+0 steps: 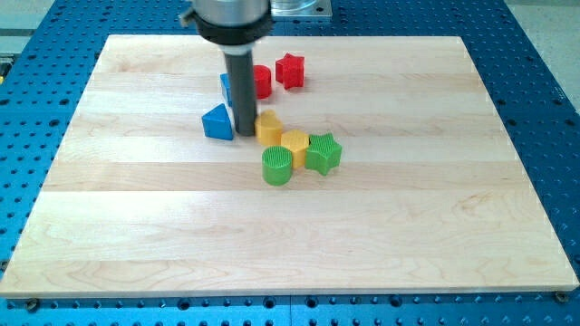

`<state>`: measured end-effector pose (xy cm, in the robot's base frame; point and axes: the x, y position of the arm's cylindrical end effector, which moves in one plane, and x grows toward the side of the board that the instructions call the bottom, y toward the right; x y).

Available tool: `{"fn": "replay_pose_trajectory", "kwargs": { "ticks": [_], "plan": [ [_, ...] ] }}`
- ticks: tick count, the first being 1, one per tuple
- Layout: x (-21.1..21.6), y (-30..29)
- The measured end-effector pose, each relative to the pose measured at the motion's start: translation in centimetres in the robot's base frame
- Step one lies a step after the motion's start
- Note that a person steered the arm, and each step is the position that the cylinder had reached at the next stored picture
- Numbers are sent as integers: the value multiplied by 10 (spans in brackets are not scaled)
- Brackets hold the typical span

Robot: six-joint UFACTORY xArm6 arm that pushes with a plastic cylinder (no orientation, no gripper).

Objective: Move the heart to the top left of the green star

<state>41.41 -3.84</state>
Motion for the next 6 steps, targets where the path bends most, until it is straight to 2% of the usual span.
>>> {"fn": "replay_pose_trajectory", "kwargs": {
  "ticks": [1,2,3,4,5,6],
  "plan": [
    [28,46],
    [17,6],
    [22,-35],
    [-10,19],
    [-11,81],
    [-24,79]
  ]
}}
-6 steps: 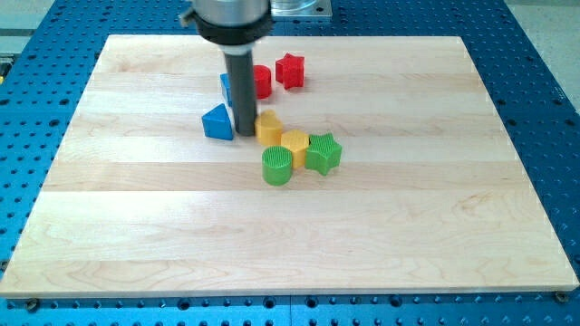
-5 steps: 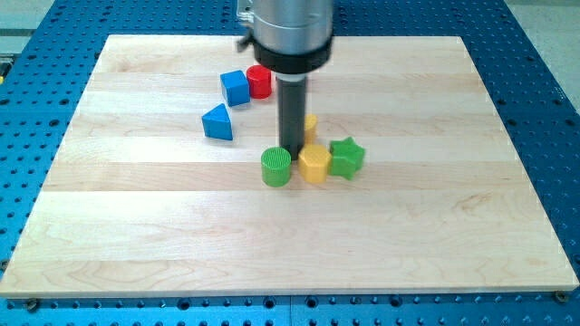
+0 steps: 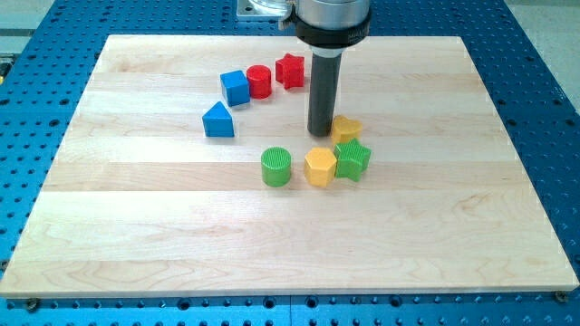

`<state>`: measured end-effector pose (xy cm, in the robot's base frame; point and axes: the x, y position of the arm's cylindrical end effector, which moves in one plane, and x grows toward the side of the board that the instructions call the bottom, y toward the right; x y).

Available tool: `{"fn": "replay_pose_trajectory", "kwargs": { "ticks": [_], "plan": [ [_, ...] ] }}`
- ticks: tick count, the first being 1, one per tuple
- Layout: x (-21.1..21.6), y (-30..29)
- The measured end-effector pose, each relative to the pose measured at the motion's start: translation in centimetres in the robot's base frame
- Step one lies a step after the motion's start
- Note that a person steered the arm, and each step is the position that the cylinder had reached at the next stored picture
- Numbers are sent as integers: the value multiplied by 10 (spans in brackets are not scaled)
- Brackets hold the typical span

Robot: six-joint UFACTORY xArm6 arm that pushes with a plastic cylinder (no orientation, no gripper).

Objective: Move the heart to the top left of the green star

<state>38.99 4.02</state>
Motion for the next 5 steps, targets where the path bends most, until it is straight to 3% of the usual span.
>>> {"fn": "replay_pose_trajectory", "kwargs": {
  "ticks": [1,2,4,5],
  "plan": [
    [-13,34],
    [3,53],
    [17,-30],
    [32,-153]
  ]
}}
